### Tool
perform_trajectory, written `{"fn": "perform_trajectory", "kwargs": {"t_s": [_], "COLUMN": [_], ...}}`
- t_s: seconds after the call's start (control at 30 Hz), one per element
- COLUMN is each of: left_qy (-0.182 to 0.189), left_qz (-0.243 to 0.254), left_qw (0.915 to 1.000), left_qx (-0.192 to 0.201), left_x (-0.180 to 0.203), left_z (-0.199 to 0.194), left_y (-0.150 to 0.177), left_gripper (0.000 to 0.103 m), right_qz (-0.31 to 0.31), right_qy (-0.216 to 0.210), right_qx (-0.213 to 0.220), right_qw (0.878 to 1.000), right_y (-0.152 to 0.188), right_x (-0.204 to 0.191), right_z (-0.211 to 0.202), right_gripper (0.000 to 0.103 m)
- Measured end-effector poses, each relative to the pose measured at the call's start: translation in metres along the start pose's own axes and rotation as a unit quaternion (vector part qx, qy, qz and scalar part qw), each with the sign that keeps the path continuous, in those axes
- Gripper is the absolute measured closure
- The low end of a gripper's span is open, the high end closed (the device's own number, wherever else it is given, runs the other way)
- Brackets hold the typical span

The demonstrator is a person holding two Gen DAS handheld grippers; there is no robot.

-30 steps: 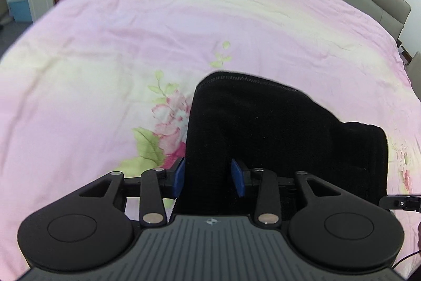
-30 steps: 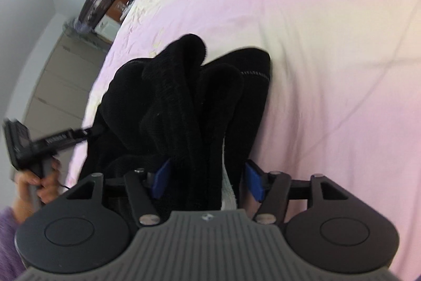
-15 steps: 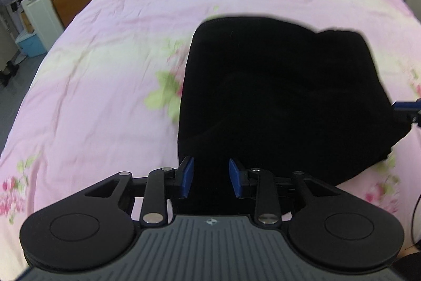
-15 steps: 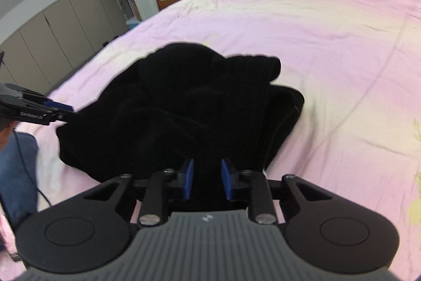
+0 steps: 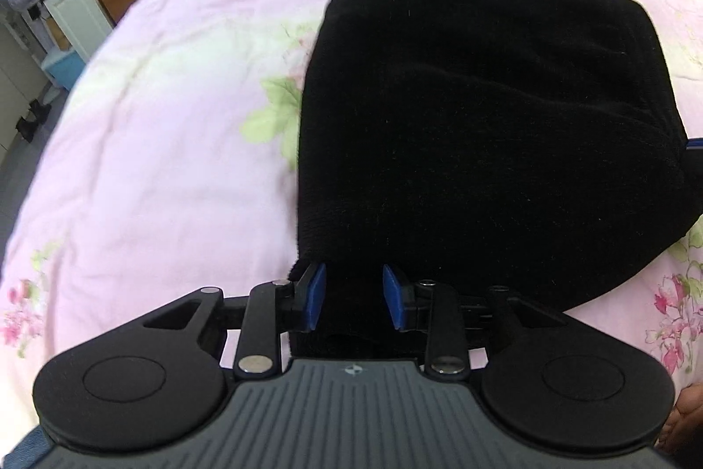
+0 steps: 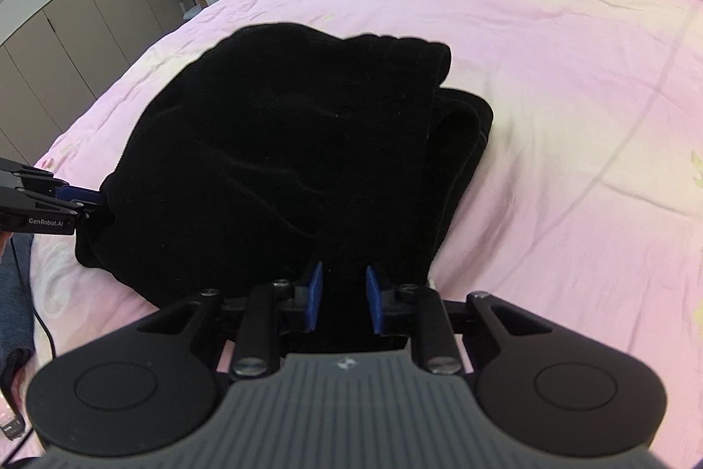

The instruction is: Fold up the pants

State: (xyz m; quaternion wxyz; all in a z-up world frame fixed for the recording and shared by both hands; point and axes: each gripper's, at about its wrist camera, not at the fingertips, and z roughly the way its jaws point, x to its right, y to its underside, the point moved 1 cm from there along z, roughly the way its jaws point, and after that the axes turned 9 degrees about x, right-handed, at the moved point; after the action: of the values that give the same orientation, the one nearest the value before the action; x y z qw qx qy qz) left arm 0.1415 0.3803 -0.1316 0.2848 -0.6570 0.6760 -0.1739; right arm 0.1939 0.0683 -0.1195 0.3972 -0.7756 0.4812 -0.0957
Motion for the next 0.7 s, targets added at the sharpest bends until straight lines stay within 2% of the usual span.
{"fn": "perform_trajectory", "kwargs": {"t_s": [0.07,0.1,0.23,0.33,0.4,0.47,0.63,0.7], "left_qy": [-0.015,-0.019,-0.04,-0.057,-0.07,-0.079,-0.101,-0.107], "left_qz": [0.002,0.003,0.002,-0.001,0.001,-0.005,-0.023,-0.024], "left_qw": [0.9998,0.9994,0.9965,0.9908,0.9857,0.9797,0.9688,0.9649], "left_qx": [0.016,0.028,0.073,0.122,0.153,0.184,0.225,0.239], "left_x": [0.001,0.002,0.009,0.022,0.035,0.048,0.085,0.099], "left_z": [-0.022,-0.035,-0.095,-0.141,-0.165,-0.187,-0.226,-0.237], "left_y": [-0.002,-0.004,-0.014,-0.019,-0.023,-0.023,-0.019,-0.014], "left_gripper": [0.065,0.065,0.064,0.054,0.048,0.038,0.022,0.02], "right_qz": [-0.001,-0.003,-0.018,-0.039,-0.055,-0.066,-0.075,-0.075], "right_qy": [0.002,0.006,0.0,-0.005,-0.006,-0.006,0.003,0.012], "right_qx": [0.003,0.01,0.05,0.088,0.114,0.142,0.191,0.21], "right_qw": [1.0,1.0,0.999,0.995,0.992,0.988,0.979,0.975], "right_y": [-0.011,-0.017,-0.031,-0.035,-0.035,-0.032,-0.016,-0.005], "right_x": [-0.002,-0.005,-0.022,-0.038,-0.049,-0.059,-0.079,-0.083], "right_z": [-0.011,-0.02,-0.067,-0.105,-0.133,-0.16,-0.219,-0.236], "right_gripper": [0.076,0.065,0.056,0.046,0.043,0.038,0.028,0.023]}}
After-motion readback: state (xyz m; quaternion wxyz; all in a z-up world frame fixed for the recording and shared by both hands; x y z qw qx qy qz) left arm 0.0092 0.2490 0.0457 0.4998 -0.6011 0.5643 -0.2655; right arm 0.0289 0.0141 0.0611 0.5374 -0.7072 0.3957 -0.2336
